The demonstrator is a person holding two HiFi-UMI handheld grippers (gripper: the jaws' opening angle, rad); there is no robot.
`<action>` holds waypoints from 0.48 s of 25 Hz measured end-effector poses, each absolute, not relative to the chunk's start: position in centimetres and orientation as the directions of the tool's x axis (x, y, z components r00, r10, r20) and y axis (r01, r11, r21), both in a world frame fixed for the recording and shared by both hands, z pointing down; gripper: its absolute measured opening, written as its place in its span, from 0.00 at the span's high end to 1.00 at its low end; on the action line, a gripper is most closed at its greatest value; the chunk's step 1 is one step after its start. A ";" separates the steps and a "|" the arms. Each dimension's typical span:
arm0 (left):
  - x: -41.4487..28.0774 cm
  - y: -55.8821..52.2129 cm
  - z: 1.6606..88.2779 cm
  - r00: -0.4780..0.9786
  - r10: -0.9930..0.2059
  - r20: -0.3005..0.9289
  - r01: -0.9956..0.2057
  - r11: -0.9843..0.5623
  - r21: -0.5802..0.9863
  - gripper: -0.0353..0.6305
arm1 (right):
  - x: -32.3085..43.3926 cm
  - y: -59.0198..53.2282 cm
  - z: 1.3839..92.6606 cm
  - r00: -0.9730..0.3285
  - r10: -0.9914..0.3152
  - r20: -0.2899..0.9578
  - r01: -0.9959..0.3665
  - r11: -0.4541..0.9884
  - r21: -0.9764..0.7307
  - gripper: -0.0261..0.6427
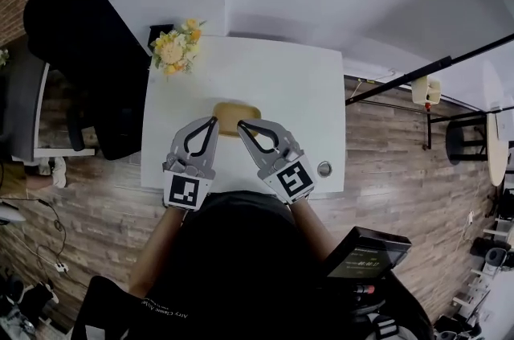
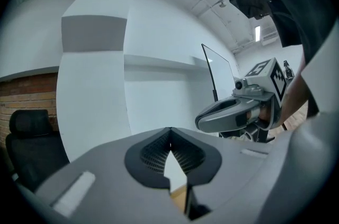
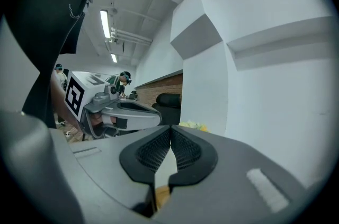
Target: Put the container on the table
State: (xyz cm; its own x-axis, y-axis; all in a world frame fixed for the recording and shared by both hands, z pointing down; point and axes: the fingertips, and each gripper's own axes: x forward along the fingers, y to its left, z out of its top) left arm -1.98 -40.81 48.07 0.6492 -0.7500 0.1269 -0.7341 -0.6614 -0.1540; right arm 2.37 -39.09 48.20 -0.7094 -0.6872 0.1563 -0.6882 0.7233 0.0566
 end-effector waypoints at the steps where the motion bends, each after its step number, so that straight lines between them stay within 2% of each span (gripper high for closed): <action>1: -2.0 -40.5 48.5 0.655 -0.744 0.133 -0.727 -0.669 -0.155 0.95 | 2.3 -38.8 48.8 -0.702 -0.691 0.171 -0.694 0.718 0.053 0.94; 7: -2.0 -39.5 49.7 0.667 -0.732 0.140 -0.728 -0.680 -0.083 0.95 | 0.3 -37.2 51.2 -0.730 -0.639 0.240 -0.658 0.753 0.002 0.94; 12: -1.7 -39.2 49.6 0.678 -0.725 0.122 -0.718 -0.689 -0.100 0.95 | -0.3 -36.9 51.5 -0.738 -0.627 0.249 -0.645 0.764 0.014 0.94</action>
State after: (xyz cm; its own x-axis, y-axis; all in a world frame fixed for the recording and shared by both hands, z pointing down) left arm -1.70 -39.17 49.63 0.6782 -0.7247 0.1220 -0.7180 -0.6888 -0.1000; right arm -0.34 -36.94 51.49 -0.7379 -0.6271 0.2494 -0.6447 0.7643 0.0142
